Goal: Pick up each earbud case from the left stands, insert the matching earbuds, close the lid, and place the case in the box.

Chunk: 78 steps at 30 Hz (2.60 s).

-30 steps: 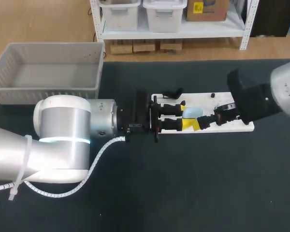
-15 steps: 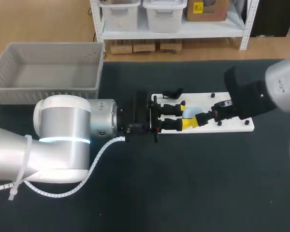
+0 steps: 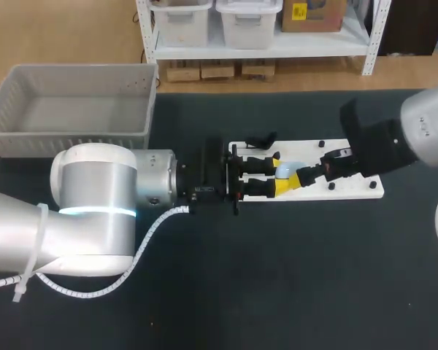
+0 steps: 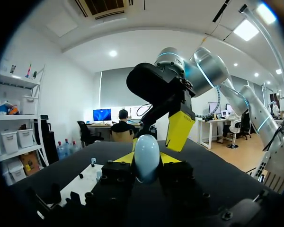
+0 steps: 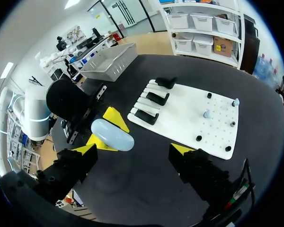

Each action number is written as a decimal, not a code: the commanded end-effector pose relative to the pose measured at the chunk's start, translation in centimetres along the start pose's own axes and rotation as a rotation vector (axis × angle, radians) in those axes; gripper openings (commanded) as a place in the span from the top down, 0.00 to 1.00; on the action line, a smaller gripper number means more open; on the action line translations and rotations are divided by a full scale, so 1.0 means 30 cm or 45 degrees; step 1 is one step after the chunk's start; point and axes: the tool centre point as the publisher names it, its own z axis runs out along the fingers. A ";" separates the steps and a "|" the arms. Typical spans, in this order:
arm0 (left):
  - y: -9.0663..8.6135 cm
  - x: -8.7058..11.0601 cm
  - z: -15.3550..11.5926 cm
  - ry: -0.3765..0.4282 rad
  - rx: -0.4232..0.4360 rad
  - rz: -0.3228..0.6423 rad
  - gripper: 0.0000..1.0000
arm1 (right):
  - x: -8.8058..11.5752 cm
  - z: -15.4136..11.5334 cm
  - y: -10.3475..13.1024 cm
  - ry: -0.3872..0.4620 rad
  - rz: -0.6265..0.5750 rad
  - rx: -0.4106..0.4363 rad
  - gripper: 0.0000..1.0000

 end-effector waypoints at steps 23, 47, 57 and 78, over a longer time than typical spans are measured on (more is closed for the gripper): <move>-0.004 0.003 0.001 -0.003 -0.008 0.004 1.00 | -0.084 -0.022 -0.008 -0.058 -0.004 0.045 0.00; -0.022 -0.004 -0.027 -0.066 -0.018 0.048 1.00 | -0.298 -0.191 -0.248 -0.171 -0.310 0.575 0.00; -0.023 -0.002 -0.028 -0.068 -0.029 0.047 1.00 | -0.302 -0.167 -0.398 -0.007 -0.311 0.708 0.00; -0.023 -0.002 -0.028 -0.068 -0.029 0.047 1.00 | -0.267 -0.044 -0.595 0.319 -0.295 0.791 0.00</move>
